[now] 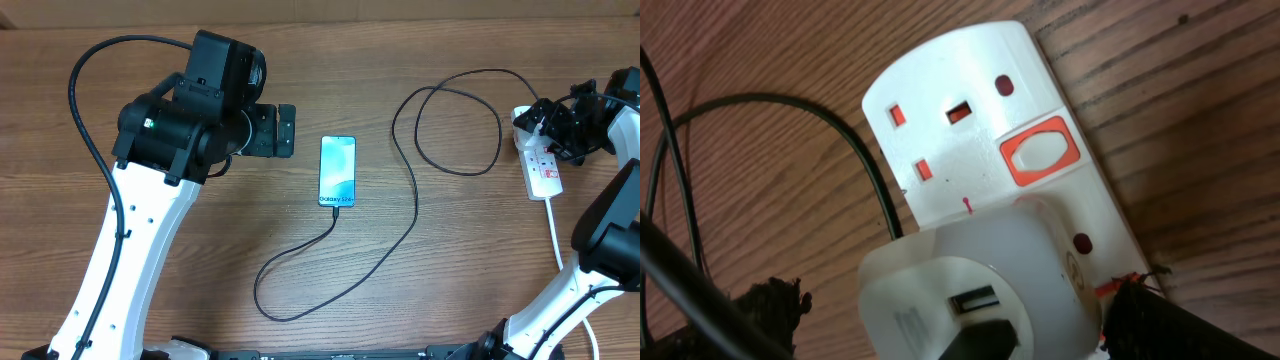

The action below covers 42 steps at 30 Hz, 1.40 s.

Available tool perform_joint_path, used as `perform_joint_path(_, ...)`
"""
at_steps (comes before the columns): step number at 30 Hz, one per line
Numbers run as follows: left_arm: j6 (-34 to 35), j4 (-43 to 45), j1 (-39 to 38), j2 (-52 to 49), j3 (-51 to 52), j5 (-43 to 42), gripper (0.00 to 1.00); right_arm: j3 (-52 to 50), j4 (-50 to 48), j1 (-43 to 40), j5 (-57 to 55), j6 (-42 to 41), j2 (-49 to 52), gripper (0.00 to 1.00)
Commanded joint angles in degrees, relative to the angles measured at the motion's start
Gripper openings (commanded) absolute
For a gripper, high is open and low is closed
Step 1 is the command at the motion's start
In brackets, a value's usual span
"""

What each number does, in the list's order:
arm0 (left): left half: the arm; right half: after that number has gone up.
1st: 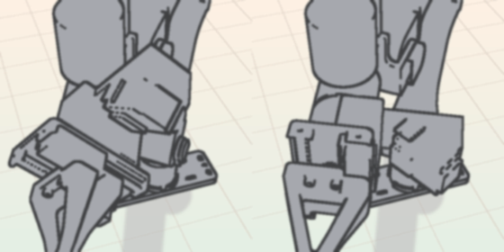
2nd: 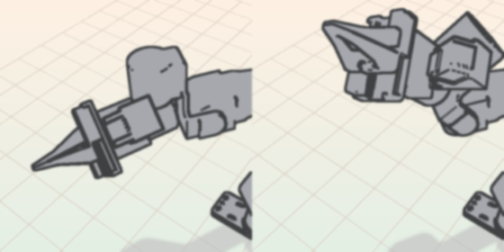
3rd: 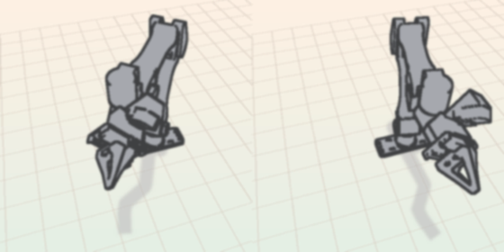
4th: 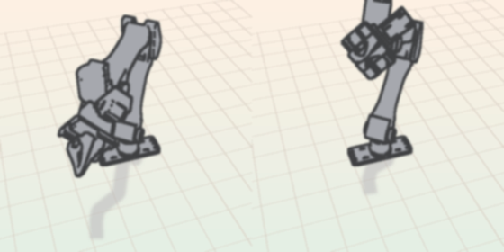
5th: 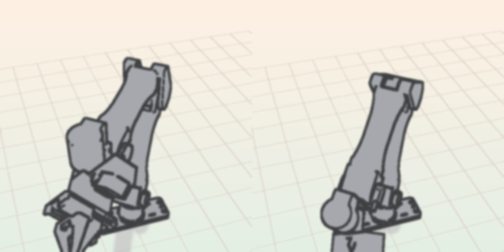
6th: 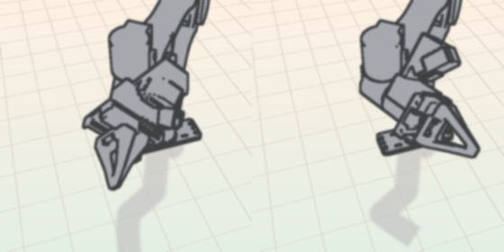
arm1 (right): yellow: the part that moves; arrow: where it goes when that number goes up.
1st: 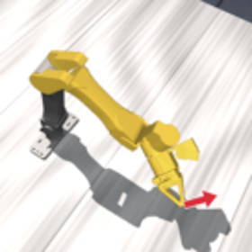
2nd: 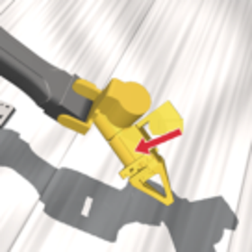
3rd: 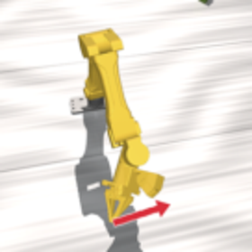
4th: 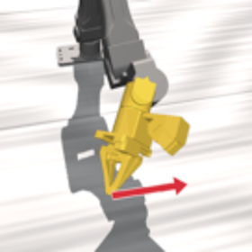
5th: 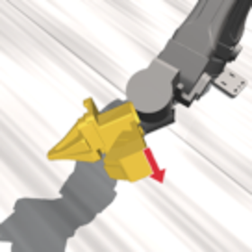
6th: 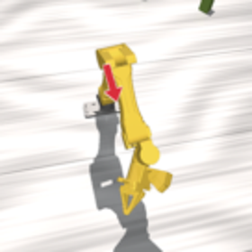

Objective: Plug charger to phone and switch on socket

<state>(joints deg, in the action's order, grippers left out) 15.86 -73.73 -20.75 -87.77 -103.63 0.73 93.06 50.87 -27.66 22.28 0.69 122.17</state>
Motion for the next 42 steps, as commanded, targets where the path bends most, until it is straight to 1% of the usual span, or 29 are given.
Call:
perform_joint_path(1,-1.3,0.1,0.1,-0.1,-0.6,0.8,0.99,-1.9,1.5,0.9,3.5,-0.4,1.3,1.00)
perform_joint_path(11,-1.3,0.1,0.1,-0.1,-0.6,0.8,1.00,-3.1,1.7,3.7,3.1,-0.4,1.4,1.00)
perform_joint_path(25,-1.3,0.1,0.1,-0.1,-0.6,0.8,1.00,-3.1,2.8,3.5,3.0,-0.5,1.4,1.00)
perform_joint_path(31,-1.3,0.1,0.1,-0.1,-0.6,0.8,0.99,-1.8,4.2,2.0,0.9,-2.6,0.9,1.00)
perform_joint_path(36,-1.3,0.1,0.1,-0.1,-0.6,0.8,1.00,0.8,6.7,0.0,0.4,-3.0,-2.3,1.00)
perform_joint_path(42,-1.3,0.1,0.1,-0.1,-0.6,0.8,1.00,1.6,8.0,-0.6,-3.7,-4.0,-10.5,1.00)
